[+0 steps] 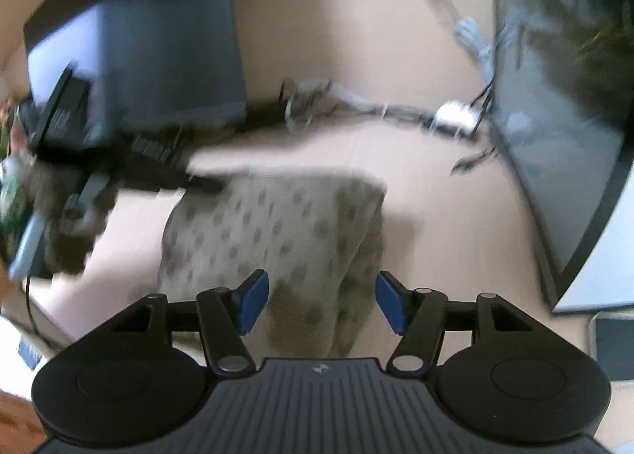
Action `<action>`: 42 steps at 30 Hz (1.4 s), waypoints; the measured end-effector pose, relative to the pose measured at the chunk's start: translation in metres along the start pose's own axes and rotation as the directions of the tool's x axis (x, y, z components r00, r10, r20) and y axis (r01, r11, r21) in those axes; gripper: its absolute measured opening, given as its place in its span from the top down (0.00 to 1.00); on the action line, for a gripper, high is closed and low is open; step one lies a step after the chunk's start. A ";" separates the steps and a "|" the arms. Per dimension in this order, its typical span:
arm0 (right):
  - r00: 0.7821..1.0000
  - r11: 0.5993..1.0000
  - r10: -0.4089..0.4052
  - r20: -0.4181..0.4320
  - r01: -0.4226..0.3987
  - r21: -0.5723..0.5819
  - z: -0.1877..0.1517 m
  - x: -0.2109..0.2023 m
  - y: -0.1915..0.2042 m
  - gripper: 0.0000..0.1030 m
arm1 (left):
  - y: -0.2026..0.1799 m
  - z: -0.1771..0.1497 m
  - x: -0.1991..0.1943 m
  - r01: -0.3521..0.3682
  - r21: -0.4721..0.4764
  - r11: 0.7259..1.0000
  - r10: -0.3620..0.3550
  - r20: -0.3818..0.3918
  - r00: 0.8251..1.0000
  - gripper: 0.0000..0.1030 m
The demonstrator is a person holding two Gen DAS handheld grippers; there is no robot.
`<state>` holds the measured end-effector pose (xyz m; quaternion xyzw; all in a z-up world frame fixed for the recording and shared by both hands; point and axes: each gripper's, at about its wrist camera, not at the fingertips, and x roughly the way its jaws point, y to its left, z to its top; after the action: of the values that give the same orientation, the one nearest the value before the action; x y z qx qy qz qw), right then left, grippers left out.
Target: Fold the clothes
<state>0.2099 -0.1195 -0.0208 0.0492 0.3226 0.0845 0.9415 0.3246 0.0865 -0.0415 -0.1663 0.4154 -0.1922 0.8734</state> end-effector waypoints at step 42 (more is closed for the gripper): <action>0.958 0.956 -0.286 0.025 0.287 -0.056 0.046 0.054 -0.012 0.00 | -0.019 -0.034 -0.031 0.333 0.185 0.924 -0.286 -0.244 0.927 0.37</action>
<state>0.2815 -0.1233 -0.0188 -0.0251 0.3159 -0.0434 0.9475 0.2759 0.0799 -0.0329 -0.1094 0.4502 -0.3905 0.7955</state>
